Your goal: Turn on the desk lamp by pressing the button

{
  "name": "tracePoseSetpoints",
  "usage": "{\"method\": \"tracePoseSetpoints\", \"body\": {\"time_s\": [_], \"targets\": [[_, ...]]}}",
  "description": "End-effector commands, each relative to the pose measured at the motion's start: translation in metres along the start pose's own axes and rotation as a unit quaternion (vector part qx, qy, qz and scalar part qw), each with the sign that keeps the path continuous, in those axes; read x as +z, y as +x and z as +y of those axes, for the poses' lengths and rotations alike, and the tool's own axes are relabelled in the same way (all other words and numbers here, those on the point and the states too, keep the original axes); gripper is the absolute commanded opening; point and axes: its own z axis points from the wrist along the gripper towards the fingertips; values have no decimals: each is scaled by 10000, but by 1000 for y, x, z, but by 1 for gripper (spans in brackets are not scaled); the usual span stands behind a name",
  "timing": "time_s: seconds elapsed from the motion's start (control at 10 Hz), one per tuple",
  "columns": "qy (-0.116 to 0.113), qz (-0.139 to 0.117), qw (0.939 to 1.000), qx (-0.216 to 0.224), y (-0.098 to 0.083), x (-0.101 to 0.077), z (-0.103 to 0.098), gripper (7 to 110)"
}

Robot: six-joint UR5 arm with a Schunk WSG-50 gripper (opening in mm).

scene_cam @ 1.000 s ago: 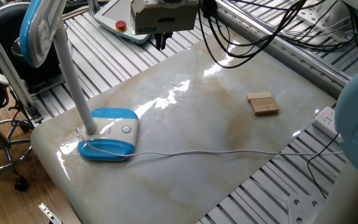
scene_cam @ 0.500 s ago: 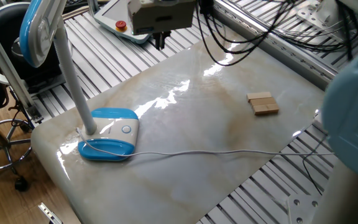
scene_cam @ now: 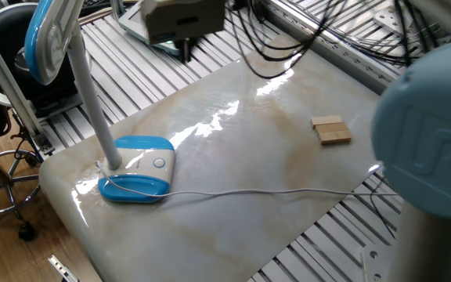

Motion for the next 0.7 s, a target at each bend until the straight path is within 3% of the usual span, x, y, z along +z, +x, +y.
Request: {"method": "tracePoseSetpoints", "body": {"time_s": [0.0,0.4,0.6], "targets": [[121,119,9992,-357,14,2,22,7],[-19,144,9998,-165,38,3,47,7],[-26,-5,9998,-211,42,9,45,7]]}}
